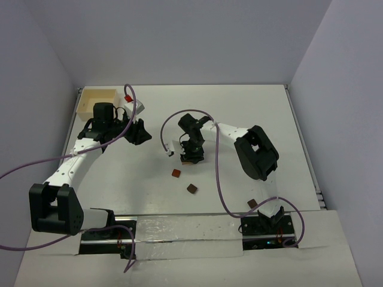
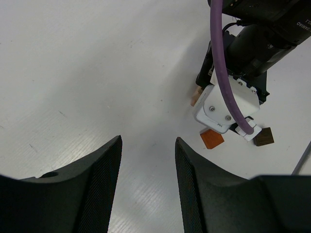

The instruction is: Build the wood block tower

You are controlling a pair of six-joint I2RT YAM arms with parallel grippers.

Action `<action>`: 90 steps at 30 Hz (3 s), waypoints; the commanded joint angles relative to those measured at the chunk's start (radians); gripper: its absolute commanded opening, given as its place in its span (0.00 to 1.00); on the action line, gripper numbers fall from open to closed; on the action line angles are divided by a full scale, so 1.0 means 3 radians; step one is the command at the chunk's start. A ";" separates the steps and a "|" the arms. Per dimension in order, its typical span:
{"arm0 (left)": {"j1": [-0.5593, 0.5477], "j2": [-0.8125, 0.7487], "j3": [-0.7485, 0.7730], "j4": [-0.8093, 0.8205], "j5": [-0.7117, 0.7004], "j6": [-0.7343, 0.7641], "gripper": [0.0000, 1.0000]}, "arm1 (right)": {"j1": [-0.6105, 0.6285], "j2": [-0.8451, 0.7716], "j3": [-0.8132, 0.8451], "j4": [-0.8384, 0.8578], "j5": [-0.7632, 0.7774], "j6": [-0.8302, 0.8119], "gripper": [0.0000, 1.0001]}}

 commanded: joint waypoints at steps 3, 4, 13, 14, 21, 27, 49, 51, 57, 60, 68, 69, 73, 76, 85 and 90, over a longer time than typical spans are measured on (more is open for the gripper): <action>0.0025 0.0001 0.0112 0.0156 0.0093 0.0013 0.54 | 0.0030 0.0116 0.0071 -0.0014 0.0051 -0.0079 0.47; 0.0026 0.0003 0.0111 0.0157 0.0093 0.0013 0.54 | 0.0032 0.0116 0.0073 -0.0015 0.0048 -0.0077 0.47; 0.0026 0.0006 0.0111 0.0152 0.0094 0.0018 0.54 | 0.0040 0.0111 0.0060 -0.0030 0.0041 -0.0075 0.43; 0.0026 0.0006 0.0109 0.0155 0.0096 0.0015 0.54 | 0.0037 0.0114 0.0063 -0.0036 0.0043 -0.0075 0.44; 0.0026 0.0001 0.0106 0.0152 0.0097 0.0014 0.54 | 0.0045 0.0088 0.0018 -0.0001 0.0061 -0.0073 0.74; 0.0031 0.0001 0.0098 0.0165 0.0099 0.0008 0.55 | 0.0052 0.0078 -0.0006 0.0019 0.0074 -0.0062 0.87; 0.0092 -0.0145 0.0068 0.0205 0.0060 -0.0127 0.68 | 0.0017 -0.0525 0.0193 -0.0087 -0.0100 0.0201 1.00; 0.0092 -0.0165 0.0070 0.0189 0.0058 -0.0121 0.68 | 0.0014 -0.0569 0.0229 -0.0123 -0.0088 0.0188 1.00; 0.0106 -0.0220 0.0087 0.0142 0.0021 -0.0079 0.68 | 0.0004 -0.0755 0.0330 -0.0291 -0.0103 0.0157 1.00; 0.0115 -0.0251 0.0072 0.0126 -0.0024 -0.0067 0.70 | -0.0009 -0.0909 0.0406 -0.0348 -0.0109 0.0167 1.00; 0.0221 -0.0427 -0.0135 -0.0091 0.0172 0.0484 0.71 | -0.0236 -0.1524 0.0347 -0.0200 -0.0360 0.0712 1.00; 0.0236 -0.0444 -0.0152 -0.0148 0.0251 0.0595 0.70 | -0.0272 -0.1600 0.0313 -0.0168 -0.0384 0.0796 1.00; 0.0239 -0.0500 -0.0211 -0.0547 0.0655 0.1228 0.70 | -0.0660 -0.2040 0.0123 -0.0112 -0.0805 0.1196 1.00; 0.0150 -0.0436 -0.0236 -0.0830 0.0759 0.1740 0.69 | -0.1034 -0.2382 -0.0115 -0.0074 -0.1251 0.1345 1.00; -0.0598 -0.0186 -0.0511 -0.0891 0.0163 0.2680 0.68 | -0.1841 -0.2955 -0.0619 0.0014 -0.1920 0.1708 1.00; -0.0797 0.0141 -0.0424 -0.0761 0.0167 0.2769 0.69 | -0.2147 -0.3103 -0.0684 0.0114 -0.1854 0.2085 1.00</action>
